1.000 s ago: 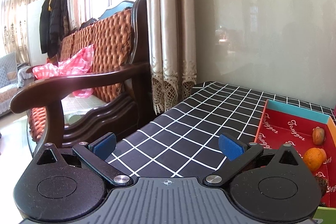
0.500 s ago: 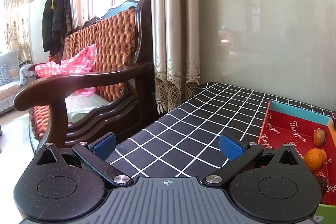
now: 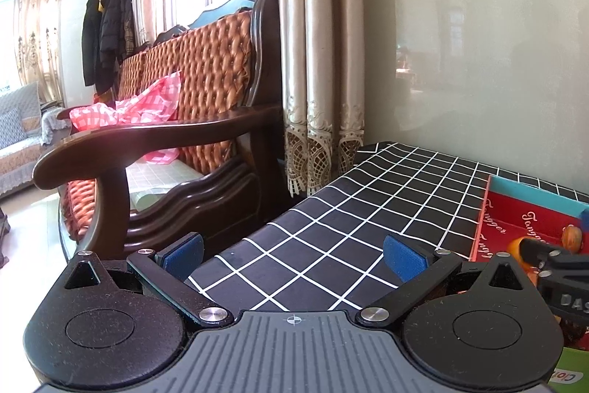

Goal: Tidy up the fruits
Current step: 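Carry the small tangerine into the box and open the right tool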

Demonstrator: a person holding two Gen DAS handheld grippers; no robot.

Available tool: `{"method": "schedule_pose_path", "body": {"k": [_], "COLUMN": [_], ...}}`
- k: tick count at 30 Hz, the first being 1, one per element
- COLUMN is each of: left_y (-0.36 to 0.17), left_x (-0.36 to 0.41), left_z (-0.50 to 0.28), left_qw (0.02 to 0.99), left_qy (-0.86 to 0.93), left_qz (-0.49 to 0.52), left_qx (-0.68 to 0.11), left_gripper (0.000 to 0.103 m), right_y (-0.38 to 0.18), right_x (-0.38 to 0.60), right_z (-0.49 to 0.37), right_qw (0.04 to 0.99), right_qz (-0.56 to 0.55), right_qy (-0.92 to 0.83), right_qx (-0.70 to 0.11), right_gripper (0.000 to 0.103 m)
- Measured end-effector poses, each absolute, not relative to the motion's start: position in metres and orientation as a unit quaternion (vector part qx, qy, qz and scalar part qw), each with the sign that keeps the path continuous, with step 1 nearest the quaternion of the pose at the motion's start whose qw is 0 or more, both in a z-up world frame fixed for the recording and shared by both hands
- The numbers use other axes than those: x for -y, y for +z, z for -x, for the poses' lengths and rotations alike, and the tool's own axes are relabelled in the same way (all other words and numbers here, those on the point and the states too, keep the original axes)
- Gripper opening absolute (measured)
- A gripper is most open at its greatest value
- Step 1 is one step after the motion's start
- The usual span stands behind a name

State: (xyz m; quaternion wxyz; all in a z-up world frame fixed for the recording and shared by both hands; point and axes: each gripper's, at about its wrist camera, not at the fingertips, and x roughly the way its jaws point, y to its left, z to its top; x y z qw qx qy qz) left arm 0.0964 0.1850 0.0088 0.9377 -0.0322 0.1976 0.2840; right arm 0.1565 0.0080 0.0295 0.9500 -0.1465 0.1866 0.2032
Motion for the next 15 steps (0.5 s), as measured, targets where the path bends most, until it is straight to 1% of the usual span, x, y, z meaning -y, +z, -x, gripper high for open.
{"method": "schedule_pose_path", "body": {"k": [2,6,10,11,13,15], "left_y": [0.010,0.012,0.015,0.016,0.018,0.020], "left_x": [-0.184,-0.175,-0.159,-0.153,-0.142,-0.130], "left_z": [-0.096,-0.096,-0.097,-0.096,-0.095,-0.091], "left_qw": [0.939,0.944,0.953,0.956,0.961,0.966], "left_qy": [0.281,0.267,0.237,0.227,0.208,0.184], "left_qz": [0.035,0.034,0.031,0.028,0.023,0.021], "left_qx": [-0.195,-0.188,-0.184,-0.183,-0.180,-0.179], "left_gripper": [0.103,0.103,0.103,0.103,0.103,0.103], "right_y": [0.035,0.041,0.039,0.038,0.034,0.031], "right_x": [0.000,0.027,0.056,0.063,0.074,0.083], "right_z": [-0.154,-0.144,-0.125,-0.121,-0.111,-0.101], "right_qw": [0.955,0.965,0.972,0.973,0.975,0.976], "right_qz": [0.143,0.105,0.075,0.067,0.057,0.052], "right_qy": [0.191,0.157,0.114,0.104,0.084,0.068], "right_qx": [-0.179,-0.181,-0.190,-0.193,-0.197,-0.202], "right_gripper": [0.071,0.080,0.082,0.083,0.092,0.092]}}
